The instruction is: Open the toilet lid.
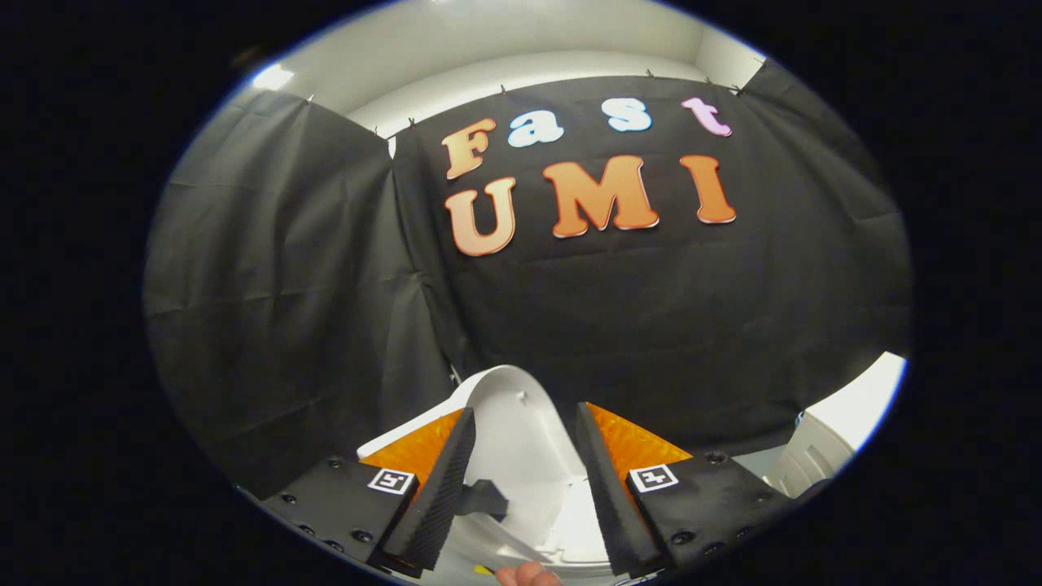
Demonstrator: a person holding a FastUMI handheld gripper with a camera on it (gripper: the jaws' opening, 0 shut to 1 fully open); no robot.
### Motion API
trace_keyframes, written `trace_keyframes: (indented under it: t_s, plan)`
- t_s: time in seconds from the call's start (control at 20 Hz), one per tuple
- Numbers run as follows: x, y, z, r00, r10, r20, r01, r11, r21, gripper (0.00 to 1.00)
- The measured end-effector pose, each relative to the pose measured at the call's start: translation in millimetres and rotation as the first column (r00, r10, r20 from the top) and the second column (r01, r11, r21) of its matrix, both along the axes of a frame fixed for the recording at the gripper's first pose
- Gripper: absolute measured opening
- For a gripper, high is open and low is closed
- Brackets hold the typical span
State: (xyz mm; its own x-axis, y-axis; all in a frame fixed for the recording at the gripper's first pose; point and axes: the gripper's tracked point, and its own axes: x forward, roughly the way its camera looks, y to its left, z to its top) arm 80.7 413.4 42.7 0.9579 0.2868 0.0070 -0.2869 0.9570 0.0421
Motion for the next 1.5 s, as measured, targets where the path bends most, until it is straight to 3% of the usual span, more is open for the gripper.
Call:
trace_keyframes:
  t_s: [0.35,0.75,1.5]
  plan:
    - [-15,-139,43,0.992,-0.107,0.072,0.115,0.988,-0.107,0.81]
    - [-37,-265,10,0.967,-0.243,0.075,0.252,0.952,-0.175,0.82]
    - [-46,-377,-74,0.931,-0.364,-0.019,0.361,0.928,-0.095,0.87]
